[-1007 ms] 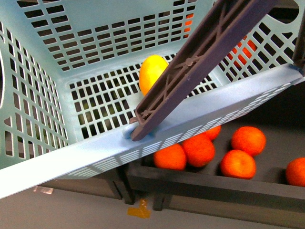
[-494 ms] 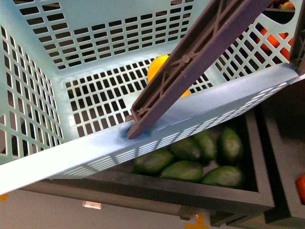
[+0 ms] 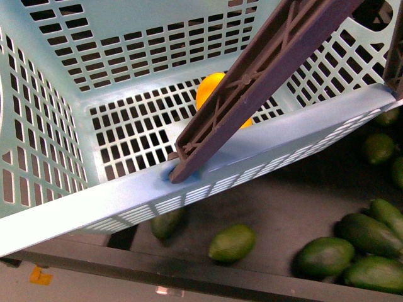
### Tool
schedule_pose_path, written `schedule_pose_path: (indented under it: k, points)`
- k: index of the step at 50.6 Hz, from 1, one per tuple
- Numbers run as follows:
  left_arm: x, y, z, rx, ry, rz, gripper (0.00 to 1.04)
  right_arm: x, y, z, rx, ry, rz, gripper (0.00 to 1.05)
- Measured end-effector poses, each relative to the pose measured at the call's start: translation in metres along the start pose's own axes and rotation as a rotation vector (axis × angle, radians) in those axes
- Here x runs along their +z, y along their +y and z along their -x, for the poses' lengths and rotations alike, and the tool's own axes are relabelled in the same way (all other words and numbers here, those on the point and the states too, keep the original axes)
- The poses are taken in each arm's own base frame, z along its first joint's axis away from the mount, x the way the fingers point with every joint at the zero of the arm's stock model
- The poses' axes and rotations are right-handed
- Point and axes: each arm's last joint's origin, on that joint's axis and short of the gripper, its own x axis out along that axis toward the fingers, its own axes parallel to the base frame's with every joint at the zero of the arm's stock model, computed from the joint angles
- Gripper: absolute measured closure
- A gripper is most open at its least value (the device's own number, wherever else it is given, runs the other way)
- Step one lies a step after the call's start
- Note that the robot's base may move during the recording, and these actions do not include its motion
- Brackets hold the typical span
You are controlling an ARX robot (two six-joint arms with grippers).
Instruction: Pick mango and avocado into basket
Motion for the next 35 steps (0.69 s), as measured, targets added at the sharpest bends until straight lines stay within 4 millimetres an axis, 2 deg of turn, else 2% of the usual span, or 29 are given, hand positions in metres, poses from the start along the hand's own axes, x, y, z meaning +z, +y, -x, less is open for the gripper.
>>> schedule_pose_path:
  k: [26,31,35]
  points:
    - [0.005,0.003,0.002,0.019,-0.039,-0.006,1.0,-0.001,0.0,0.0,-0.008,0.014,-0.009,0.09]
    - [0.004,0.002,0.002,0.01,-0.024,-0.004,1.0,-0.01,-0.006,-0.011,-0.378,0.473,-0.153,0.09]
    - [0.002,0.001,0.001,0.002,-0.007,-0.004,1.0,-0.03,-0.015,-0.009,-0.456,0.672,-0.22,0.09]
